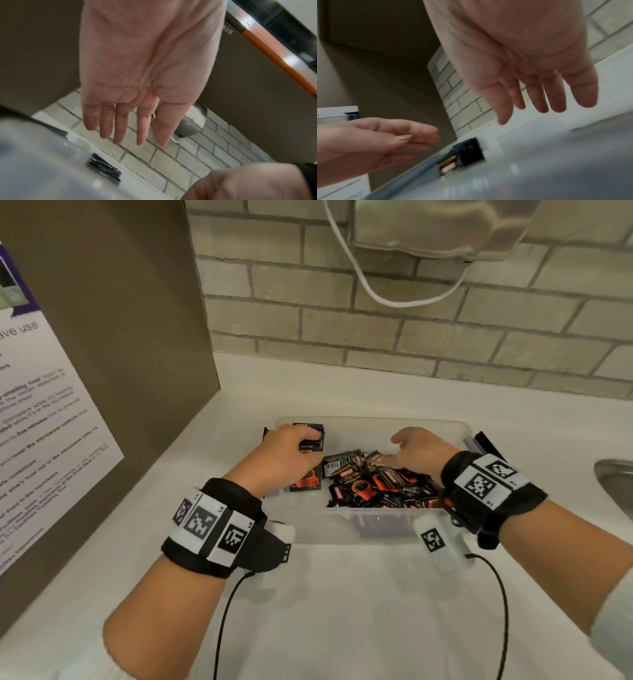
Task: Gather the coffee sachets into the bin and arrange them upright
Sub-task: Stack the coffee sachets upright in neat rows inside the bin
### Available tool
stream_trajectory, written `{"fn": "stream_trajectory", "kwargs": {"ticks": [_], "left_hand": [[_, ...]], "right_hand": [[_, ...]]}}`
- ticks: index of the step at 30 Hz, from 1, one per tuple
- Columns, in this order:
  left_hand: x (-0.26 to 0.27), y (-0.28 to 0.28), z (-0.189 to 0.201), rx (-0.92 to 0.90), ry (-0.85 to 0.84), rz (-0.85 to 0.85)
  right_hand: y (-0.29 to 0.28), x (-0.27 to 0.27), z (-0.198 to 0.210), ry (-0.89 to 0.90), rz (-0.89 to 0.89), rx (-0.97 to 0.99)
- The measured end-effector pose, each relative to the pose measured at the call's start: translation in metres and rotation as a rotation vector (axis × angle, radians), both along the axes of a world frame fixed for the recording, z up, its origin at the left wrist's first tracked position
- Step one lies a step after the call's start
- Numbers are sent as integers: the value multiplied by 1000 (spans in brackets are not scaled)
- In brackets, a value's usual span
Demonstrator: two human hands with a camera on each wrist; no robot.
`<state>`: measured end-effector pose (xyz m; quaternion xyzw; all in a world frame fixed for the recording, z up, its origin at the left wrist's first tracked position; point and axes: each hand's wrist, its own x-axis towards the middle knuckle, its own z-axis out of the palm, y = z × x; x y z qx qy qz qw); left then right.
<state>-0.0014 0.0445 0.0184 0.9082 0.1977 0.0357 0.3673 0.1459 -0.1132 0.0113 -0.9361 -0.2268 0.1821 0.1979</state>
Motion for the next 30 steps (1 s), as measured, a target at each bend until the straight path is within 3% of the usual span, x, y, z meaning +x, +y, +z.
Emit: {"fn": "stream_trajectory", "kwargs": {"ticks": [3,5,12,15,20,24,27,30], "left_hand": [[2,-21,-7,-155,65,-184],[5,-31,-16,-191,101,-270],[12,-39,-34,-275,50,-242],[12,-39,-36,-286,55,-221],[12,-38,-37,-309,47,-213],[13,-37,-37,-332,40,-210],[13,-37,-39,-342,27,-219],[14,-36,-40,-357,-5,-204]], "right_hand": [[-28,7,-5,90,181,-251],[-36,4,-14,114,266,-307],[-36,6,-32,-96,312,-389],[-33,8,-41,-231,289,-319],[-31,7,-45,-280,272,-259],[-30,7,-42,-508,207,-183],[-32,6,-38,-593,109,2],[-34,4,-32,-516,4,346]]}}
